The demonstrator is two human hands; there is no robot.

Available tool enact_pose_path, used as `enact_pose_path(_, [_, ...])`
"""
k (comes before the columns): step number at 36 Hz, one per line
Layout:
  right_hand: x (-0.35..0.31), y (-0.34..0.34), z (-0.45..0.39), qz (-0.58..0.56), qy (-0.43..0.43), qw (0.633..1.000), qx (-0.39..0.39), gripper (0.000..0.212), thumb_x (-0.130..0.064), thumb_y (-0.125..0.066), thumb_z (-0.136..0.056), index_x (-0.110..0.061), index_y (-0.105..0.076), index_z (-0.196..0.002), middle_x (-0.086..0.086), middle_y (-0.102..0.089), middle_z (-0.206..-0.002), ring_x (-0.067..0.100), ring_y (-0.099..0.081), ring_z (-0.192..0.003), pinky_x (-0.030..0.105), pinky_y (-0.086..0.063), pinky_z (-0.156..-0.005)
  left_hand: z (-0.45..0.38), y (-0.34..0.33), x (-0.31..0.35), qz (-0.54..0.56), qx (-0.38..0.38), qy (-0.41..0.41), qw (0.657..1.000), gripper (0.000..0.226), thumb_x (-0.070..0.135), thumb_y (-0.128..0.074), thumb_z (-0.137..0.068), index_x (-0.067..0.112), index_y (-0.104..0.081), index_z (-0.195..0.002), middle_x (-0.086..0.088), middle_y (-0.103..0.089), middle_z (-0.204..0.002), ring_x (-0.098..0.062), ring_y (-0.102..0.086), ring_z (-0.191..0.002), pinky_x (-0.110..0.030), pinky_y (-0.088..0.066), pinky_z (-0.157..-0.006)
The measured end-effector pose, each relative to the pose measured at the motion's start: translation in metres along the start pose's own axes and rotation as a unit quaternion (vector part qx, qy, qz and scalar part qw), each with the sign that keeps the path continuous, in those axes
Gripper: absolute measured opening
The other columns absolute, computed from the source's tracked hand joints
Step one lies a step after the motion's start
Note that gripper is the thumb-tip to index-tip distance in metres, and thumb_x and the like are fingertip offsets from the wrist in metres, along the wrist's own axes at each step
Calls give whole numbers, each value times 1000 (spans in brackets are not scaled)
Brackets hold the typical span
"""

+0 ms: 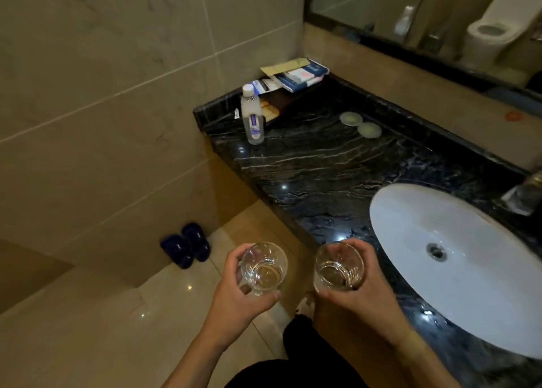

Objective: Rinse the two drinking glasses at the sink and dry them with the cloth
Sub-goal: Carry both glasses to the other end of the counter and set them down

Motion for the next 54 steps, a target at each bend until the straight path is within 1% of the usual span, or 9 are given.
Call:
enact_pose_path(4, [-3,8,-40,-22,-7,1000,-3,85,4,-91,-62,-33,-45,-122,-14,-58,-122,-20,-57,-100,-1,-44,-78,-38,-3,9,0,7,9,1000,84,23,-92,-54,43,-53,-125,15,-61,-126,-9,-62,-117,-41,-53,-102])
enact_pose_path(7, [-5,19,-71,-42,-18,999,13,85,1,-91,-63,-38,-45,-122,-16,-58,-122,-10,-59,-105,2,-47,-76,-71,-10,21,-15,-4,11,1000,86,22,-94,-54,45,-52,-125,11,-58,-131,-6,-61,-118,-40,-52,-104])
enact_pose_path(16, [-1,63,-131,-46,-17,995,91,86,0,-93,-61,-41,-48,-122,-28,-63,-115,-9,-59,-110,7,-49,-89,-158,-47,60,-47,-43,1,998,86,29,-94,-50,44,-52,-124,21,-61,-120,-1,-62,-112,-30,-55,-96])
enact_pose_path(20, [-2,83,-143,-48,-17,991,121,85,2,-92,-62,-34,-48,-125,-31,-62,-115,-5,-60,-112,14,-50,-96,-188,-67,79,-45,-70,-19,996,84,7,-94,-60,31,-49,-127,8,-60,-125,4,-63,-108,-27,-56,-94])
enact_pose_path(23, [2,91,-150,-54,-30,990,130,85,0,-92,-63,-36,-47,-126,-31,-62,-116,-5,-60,-113,16,-50,-97,-210,-80,84,-39,-94,-13,995,87,17,-96,-54,34,-50,-126,5,-59,-127,1,-64,-110,-28,-58,-88])
enact_pose_path(30, [7,104,-166,-68,-47,978,193,85,2,-92,-62,-35,-47,-124,-29,-64,-116,-5,-62,-109,8,-48,-88,-264,-105,90,-57,-148,-5,987,84,-4,-89,-64,33,-48,-127,5,-59,-129,-7,-62,-114,-24,-56,-89])
enact_pose_path(42, [4,89,-218,-95,-84,940,316,84,1,-91,-64,-44,-50,-121,-15,-66,-121,2,-64,-112,18,-51,-91,-366,-128,110,-108,-314,-22,943,82,-7,-85,-68,38,-46,-124,11,-56,-123,17,-62,-93,-5,-50,-71])
enact_pose_path(49, [-7,71,-261,-103,-99,914,380,87,4,-93,-60,-29,-49,-126,-6,-65,-124,4,-64,-111,12,-48,-92,-427,-130,107,-119,-380,-24,917,86,3,-91,-64,44,-48,-127,14,-58,-128,7,-64,-104,-16,-54,-81])
enact_pose_path(54, [-15,61,-285,-109,-113,905,396,85,0,-93,-61,-35,-49,-125,-17,-65,-119,0,-62,-112,10,-48,-93,-461,-132,110,-116,-400,-23,909,84,2,-88,-64,50,-51,-122,18,-63,-121,-1,-66,-107,-24,-56,-82])
Point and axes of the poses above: each hand's wrist, its own z-axis away from the middle knuckle, its own y-axis out of the back of the hand, x = y × z, the point moved 6 cm from there along -z, towards the middle knuckle
